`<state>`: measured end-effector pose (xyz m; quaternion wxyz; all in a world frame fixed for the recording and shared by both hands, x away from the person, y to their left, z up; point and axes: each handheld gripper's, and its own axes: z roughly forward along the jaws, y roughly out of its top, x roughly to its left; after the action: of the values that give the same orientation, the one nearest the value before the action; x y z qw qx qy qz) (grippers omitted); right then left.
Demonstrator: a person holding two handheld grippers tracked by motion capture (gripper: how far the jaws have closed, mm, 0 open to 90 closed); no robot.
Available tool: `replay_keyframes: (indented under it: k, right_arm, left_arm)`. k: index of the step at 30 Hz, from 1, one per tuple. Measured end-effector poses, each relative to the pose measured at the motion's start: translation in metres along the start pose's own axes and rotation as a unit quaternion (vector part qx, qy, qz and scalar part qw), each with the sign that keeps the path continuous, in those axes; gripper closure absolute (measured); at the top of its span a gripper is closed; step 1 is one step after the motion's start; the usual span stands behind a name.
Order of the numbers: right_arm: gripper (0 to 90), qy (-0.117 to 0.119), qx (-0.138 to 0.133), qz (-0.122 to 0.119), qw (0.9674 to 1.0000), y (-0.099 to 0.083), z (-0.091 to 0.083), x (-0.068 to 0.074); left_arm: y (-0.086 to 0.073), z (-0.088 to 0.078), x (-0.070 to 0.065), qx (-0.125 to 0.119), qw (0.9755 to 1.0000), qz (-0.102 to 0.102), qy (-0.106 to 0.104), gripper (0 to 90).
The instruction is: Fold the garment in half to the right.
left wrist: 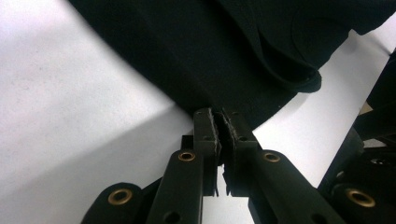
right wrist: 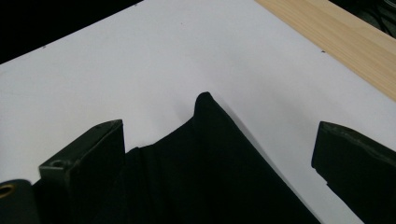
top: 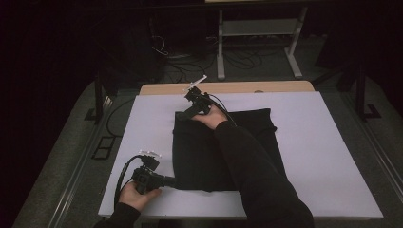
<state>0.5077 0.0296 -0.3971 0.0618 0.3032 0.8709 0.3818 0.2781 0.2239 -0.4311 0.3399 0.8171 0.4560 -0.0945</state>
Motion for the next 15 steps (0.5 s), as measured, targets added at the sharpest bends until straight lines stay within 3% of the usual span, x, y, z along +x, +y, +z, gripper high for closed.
replay_keyframes:
  k: [15]
  right_arm:
    - [3.0, -0.001, 0.003, 0.004, 1.0, 0.004, 0.015, -0.001]
  left_arm:
    - [0.001, 0.0, -0.001, -0.001, 1.0, 0.004, 0.001, 83.7]
